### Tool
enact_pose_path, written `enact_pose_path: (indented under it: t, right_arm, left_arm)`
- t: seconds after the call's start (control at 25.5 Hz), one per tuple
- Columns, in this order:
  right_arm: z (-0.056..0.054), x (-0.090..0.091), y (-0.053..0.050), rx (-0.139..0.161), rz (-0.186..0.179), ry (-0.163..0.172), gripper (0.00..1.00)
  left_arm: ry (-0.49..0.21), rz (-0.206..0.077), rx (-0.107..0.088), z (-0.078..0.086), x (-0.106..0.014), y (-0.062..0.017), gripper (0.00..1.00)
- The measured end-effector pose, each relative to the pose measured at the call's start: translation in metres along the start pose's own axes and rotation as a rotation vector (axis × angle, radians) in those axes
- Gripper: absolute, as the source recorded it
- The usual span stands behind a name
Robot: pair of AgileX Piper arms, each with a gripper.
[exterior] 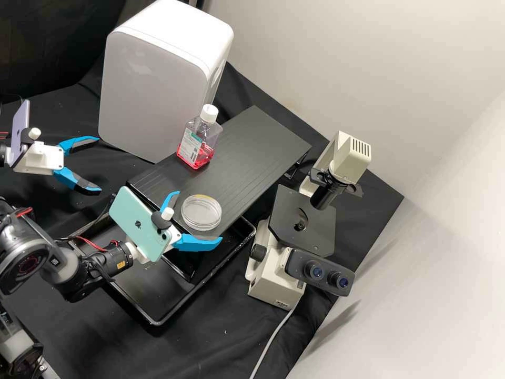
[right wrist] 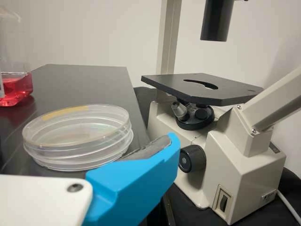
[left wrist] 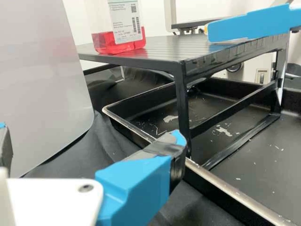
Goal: Place the lid on the petri dish
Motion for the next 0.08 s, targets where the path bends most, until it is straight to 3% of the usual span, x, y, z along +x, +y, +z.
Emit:
enact_pose_path:
  t: [0.08]
  right_arm:
    - [0.0011,0.0003,0.0012,0.014,-0.001,0.002,1.00]
  left_arm:
    - [0.000,0.000,0.000,0.0000,0.0000,0.0000,1.00]
